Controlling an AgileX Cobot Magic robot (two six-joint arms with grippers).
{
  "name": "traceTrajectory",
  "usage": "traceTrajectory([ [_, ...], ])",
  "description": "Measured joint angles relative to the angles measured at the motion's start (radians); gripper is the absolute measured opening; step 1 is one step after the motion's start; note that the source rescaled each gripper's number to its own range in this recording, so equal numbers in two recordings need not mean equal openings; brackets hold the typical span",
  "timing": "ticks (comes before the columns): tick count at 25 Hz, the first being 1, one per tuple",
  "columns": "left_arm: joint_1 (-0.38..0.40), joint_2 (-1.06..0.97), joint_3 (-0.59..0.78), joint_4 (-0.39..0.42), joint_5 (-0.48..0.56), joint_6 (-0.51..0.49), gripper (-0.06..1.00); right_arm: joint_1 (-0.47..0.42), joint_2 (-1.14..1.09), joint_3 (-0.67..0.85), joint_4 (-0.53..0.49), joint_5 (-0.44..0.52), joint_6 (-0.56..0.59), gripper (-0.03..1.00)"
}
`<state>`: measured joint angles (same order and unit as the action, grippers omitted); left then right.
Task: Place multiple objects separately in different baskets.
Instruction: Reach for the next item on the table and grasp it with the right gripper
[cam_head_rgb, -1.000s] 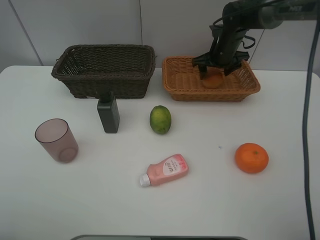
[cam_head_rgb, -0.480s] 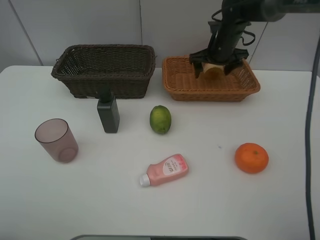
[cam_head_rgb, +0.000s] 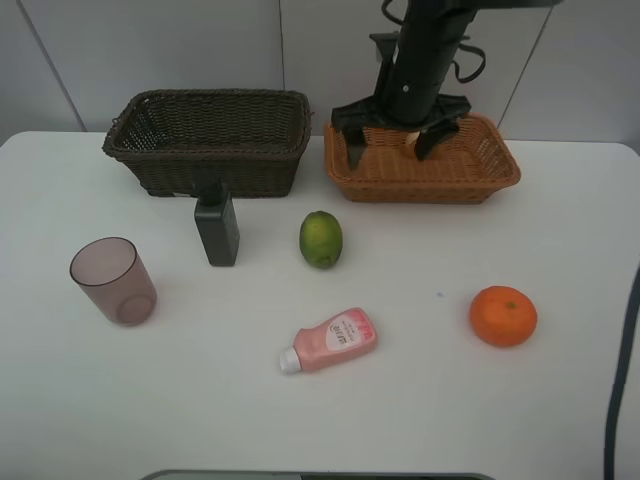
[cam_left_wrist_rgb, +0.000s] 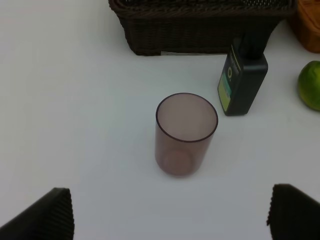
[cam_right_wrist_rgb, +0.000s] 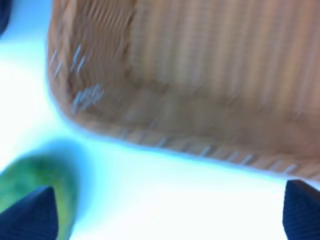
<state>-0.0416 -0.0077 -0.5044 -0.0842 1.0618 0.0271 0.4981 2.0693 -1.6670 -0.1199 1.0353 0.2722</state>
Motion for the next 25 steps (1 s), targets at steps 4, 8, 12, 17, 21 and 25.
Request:
traceTrajectory([
  [4,0.000,0.000,0.000,0.000,0.000,0.000,1.00,0.081,-0.044,0.147,0.025,-0.097,0.040,1.00],
  [8,0.000,0.000,0.000,0.000,0.000,0.000,1.00,0.154,-0.049,0.195,0.030,-0.149,0.124,1.00],
  [12,0.000,0.000,0.000,0.000,0.000,0.000,1.00,0.183,-0.049,0.197,0.031,-0.192,0.194,1.00],
  [17,0.000,0.000,0.000,0.000,0.000,0.000,1.00,0.195,-0.036,0.197,0.007,-0.211,0.258,1.00],
  [21,0.000,0.000,0.000,0.000,0.000,0.000,1.00,0.199,0.006,0.197,0.001,-0.241,0.301,1.00],
  [25,0.000,0.000,0.000,0.000,0.000,0.000,1.00,0.211,0.056,0.198,-0.027,-0.271,0.347,1.00],
])
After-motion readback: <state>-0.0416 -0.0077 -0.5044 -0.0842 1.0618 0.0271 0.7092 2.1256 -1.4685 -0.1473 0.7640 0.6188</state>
